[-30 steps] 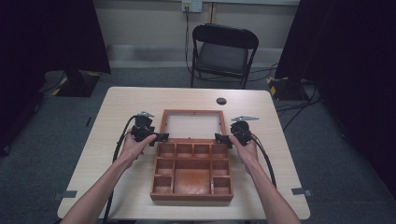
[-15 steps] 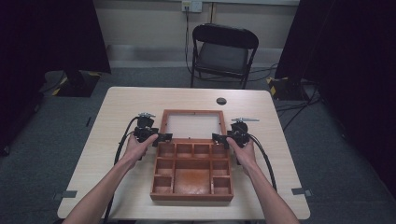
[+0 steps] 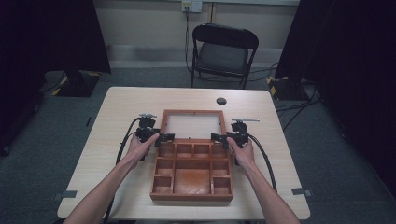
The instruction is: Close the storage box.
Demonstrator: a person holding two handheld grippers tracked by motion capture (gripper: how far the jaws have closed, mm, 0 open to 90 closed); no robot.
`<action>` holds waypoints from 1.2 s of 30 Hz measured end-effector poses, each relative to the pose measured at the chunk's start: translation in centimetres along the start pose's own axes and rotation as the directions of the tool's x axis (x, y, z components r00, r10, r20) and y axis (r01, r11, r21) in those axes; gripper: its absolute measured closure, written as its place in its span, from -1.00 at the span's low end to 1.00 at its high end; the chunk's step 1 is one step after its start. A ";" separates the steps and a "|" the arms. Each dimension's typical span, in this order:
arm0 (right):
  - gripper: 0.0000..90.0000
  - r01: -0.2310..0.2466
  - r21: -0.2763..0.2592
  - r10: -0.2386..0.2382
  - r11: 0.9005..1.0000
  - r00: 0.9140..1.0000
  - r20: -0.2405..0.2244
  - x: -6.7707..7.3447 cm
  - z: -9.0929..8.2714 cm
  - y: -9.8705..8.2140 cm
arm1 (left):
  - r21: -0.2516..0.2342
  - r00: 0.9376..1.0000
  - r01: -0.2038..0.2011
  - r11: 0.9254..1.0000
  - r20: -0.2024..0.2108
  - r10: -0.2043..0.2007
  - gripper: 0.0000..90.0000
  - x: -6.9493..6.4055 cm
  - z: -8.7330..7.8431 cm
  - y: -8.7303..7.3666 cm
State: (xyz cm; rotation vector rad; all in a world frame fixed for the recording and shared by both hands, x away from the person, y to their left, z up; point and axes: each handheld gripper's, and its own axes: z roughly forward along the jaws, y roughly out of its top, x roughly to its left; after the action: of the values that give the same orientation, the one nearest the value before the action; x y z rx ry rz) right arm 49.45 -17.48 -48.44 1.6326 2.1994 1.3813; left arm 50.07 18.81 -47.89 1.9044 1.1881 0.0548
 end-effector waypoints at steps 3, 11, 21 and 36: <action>-0.54 -0.003 -0.005 0.003 1.000 1.000 0.001 0.0 -0.1 0.1 | -0.001 1.000 0.020 1.000 0.011 -0.020 -0.79 0.2 0.1 -0.1; -0.39 -0.017 -0.036 0.017 0.999 1.000 -0.001 -0.2 -0.5 -0.1 | -0.003 1.000 0.013 1.000 0.011 -0.013 -0.81 0.1 0.1 0.0; -0.22 0.009 -0.076 -0.008 0.997 1.000 0.014 0.1 -1.0 0.1 | -0.002 1.000 -0.015 1.000 0.012 0.015 -0.71 -0.4 -0.2 0.2; -0.15 0.028 -0.118 -0.030 0.993 1.000 -0.010 0.6 -2.3 1.1 | -0.057 0.996 -0.079 0.995 -0.040 0.077 -0.51 -1.3 -1.7 0.9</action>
State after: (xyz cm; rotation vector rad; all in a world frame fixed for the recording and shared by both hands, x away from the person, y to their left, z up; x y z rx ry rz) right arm 48.74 -18.39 -46.04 1.5510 2.0943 1.4860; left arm 49.29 18.76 -45.72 1.9050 1.1250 0.1673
